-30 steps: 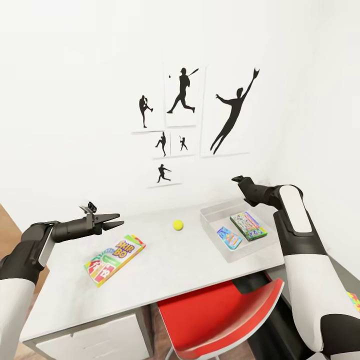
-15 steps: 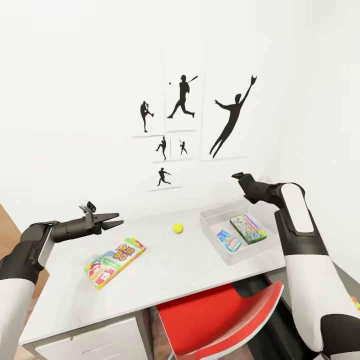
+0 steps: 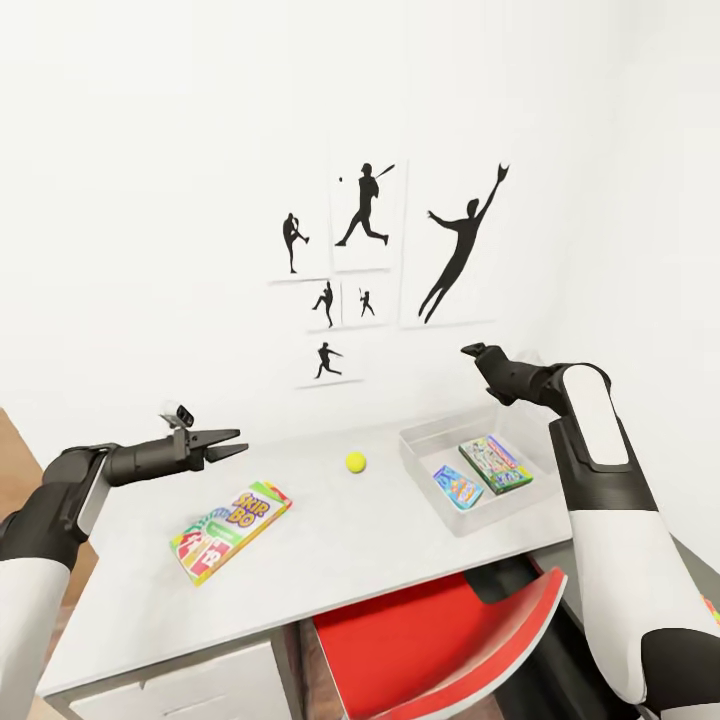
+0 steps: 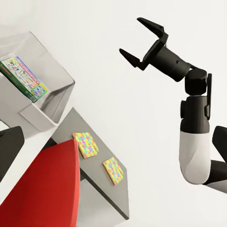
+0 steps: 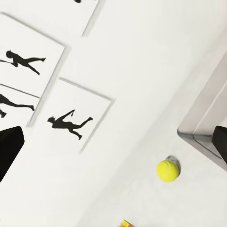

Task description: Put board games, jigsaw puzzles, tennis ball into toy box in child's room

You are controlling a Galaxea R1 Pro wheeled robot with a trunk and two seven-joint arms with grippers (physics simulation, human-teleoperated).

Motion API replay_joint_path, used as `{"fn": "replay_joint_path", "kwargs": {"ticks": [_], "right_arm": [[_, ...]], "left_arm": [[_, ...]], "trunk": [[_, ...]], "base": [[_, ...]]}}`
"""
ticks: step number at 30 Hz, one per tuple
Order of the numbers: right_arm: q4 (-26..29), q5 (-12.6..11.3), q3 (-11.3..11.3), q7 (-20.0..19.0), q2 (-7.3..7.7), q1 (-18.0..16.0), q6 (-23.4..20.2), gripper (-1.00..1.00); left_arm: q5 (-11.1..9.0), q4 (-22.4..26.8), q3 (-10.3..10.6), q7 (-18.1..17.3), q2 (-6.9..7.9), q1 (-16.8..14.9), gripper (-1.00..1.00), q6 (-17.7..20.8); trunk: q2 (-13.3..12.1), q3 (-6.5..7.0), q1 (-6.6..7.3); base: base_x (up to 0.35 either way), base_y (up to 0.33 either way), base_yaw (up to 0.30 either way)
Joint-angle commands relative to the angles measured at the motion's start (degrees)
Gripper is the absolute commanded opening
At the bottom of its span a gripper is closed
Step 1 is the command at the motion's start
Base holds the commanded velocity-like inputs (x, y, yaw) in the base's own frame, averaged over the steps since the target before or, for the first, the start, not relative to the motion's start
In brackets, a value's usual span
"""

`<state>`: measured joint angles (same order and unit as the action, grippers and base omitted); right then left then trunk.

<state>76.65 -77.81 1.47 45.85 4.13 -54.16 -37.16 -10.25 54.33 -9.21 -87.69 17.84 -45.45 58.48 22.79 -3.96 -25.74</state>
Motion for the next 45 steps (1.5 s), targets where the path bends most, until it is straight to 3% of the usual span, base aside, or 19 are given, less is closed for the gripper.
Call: {"fn": "replay_joint_path", "kwargs": {"ticks": [1, 33, 45], "right_arm": [[0.1, -0.4, 0.0, 0.5, -0.02, -0.1, -0.2, 1.0], [-1.8, -0.1, 0.0, 0.4, 0.13, 1.4, -2.7, 1.0], [-1.9, 0.0, 0.1, -0.1, 0.14, 5.2, -2.7, 1.0]], "left_arm": [[0.0, 0.0, 0.1, -0.2, 0.01, 0.1, 1.0, 0.6], [0.2, -0.9, 0.1, 0.1, 0.02, 1.4, 1.0, -0.9], [0.9, -0.9, 0.1, -0.1, 0.15, 1.7, 1.0, -3.1]], "trunk": [[0.1, -0.04, -0.04], [0.1, 2.62, -0.04], [0.1, 2.65, -0.04]], "base": [[0.0, 0.0, 0.0], [0.0, 0.0, 0.0], [-0.034, 0.0, -0.012]]}}
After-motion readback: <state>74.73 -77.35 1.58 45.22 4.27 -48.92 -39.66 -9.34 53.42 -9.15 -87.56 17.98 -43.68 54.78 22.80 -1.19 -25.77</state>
